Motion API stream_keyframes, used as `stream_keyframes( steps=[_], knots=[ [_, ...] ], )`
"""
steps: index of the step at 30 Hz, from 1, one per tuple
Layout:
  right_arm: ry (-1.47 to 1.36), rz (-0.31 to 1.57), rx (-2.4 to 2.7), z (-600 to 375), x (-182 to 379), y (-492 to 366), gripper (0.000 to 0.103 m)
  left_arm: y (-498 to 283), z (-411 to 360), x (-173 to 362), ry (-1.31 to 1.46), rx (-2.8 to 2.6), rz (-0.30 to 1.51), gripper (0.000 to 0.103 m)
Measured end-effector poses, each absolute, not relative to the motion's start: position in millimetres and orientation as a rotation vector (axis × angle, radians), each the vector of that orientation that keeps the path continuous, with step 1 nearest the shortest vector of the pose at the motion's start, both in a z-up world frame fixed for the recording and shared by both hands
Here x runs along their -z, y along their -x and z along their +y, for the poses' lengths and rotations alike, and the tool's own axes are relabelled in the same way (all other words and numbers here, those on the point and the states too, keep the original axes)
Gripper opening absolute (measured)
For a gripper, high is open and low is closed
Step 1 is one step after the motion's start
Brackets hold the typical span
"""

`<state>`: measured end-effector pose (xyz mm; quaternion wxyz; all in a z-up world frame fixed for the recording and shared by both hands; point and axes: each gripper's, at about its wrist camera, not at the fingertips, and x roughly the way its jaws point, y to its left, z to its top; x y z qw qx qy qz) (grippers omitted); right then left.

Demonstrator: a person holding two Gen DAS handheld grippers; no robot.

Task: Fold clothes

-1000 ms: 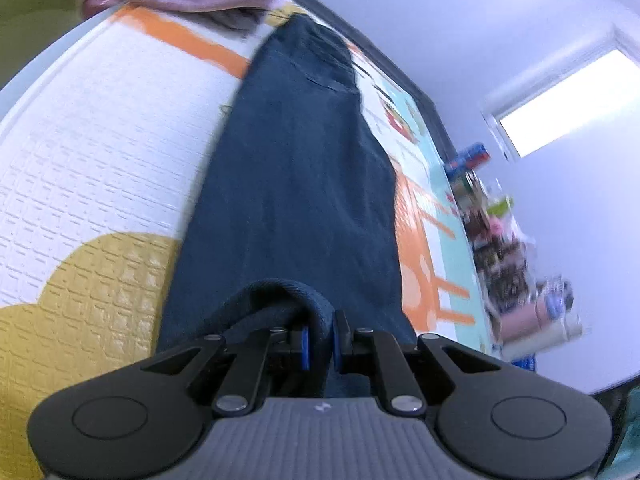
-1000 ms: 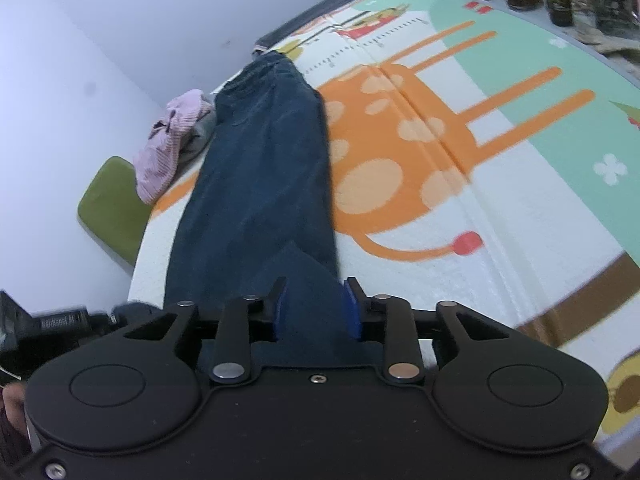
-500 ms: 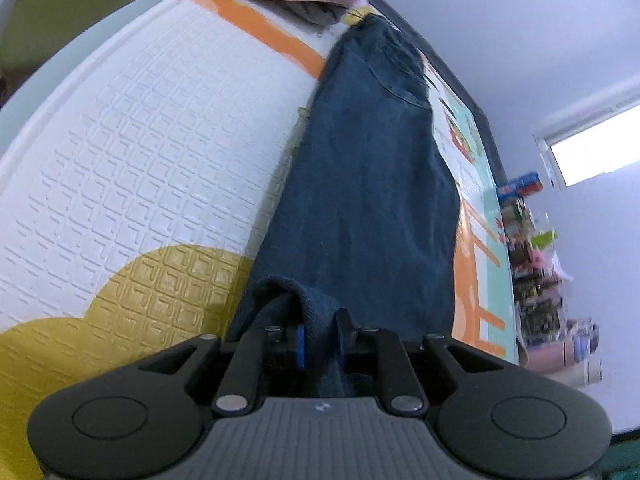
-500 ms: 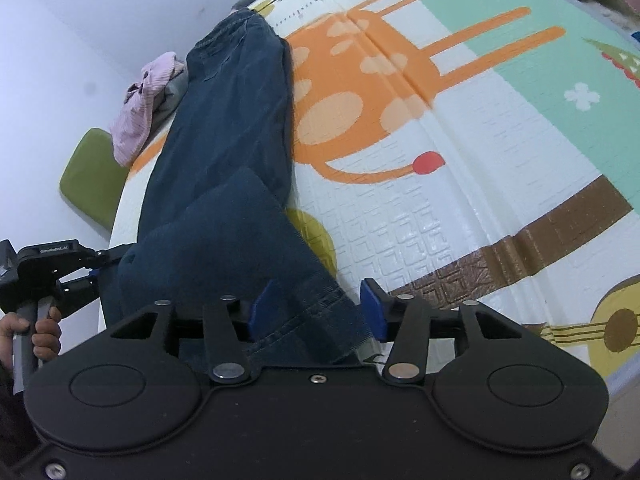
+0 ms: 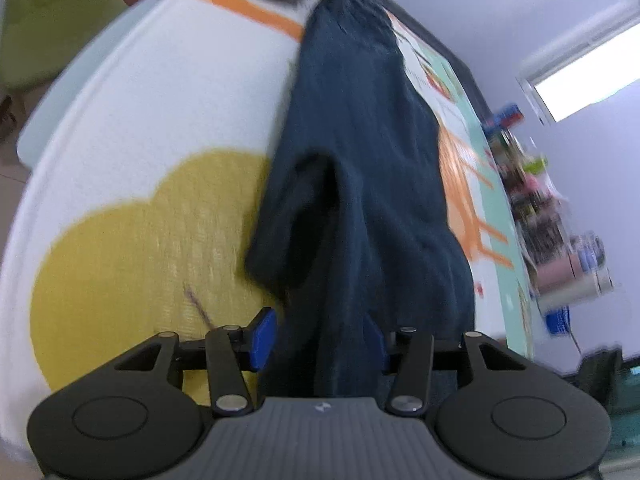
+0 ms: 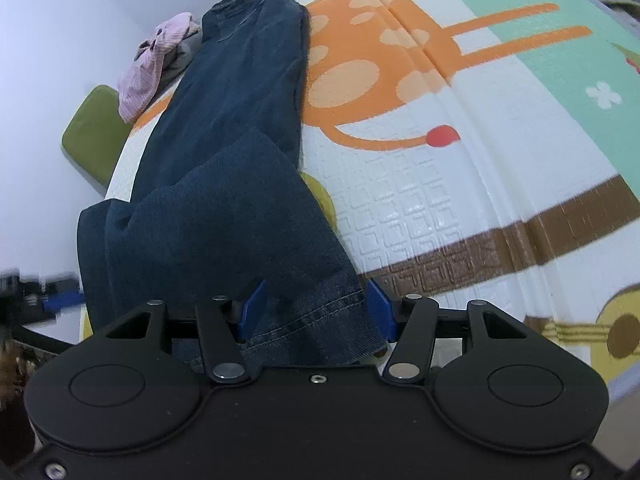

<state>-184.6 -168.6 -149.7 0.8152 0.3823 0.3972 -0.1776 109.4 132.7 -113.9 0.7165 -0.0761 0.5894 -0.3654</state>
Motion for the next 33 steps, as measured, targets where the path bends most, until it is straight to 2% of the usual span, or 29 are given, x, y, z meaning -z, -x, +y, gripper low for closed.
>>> stream_keyframes(
  steps=[11, 13, 14, 15, 17, 19, 26, 33],
  knots=[
    [-0.825, 0.87, 0.408, -162.9, 157.9, 195.4, 0.051, -67.1, 117.7, 147.1, 0.073, 0.809, 1.396, 0.052],
    [-0.809, 0.873, 0.405, -158.9, 158.5, 193.7, 0.048, -69.2, 114.6, 154.9, 0.079, 0.764, 1.404, 0.041],
    [-0.803, 0.871, 0.407, -157.8, 158.4, 193.4, 0.038, -70.6, 114.2, 157.5, 0.089, 0.75, 1.411, 0.034],
    [-0.801, 0.873, 0.413, -157.4, 158.6, 193.5, 0.032, -71.4, 114.0, 157.7, 0.096, 0.75, 1.414, 0.016],
    [-0.819, 0.863, 0.409, -157.9, 158.2, 197.2, 0.023, -71.1, 113.4, 152.8, 0.086, 0.766, 1.395, 0.014],
    [-0.832, 0.838, 0.394, -157.4, 153.9, 202.6, 0.021, -69.9, 114.2, 144.0, 0.065, 0.769, 1.363, 0.01],
    [-0.805, 0.812, 0.385, -148.7, 130.8, 209.0, 0.02, -75.0, 119.7, 127.4, 0.075, 0.776, 1.357, 0.01],
    [-0.714, 0.888, 0.423, -144.6, 129.8, 197.5, 0.024, -61.3, 100.1, 147.3, 0.025, 0.761, 1.409, 0.024]
  ],
)
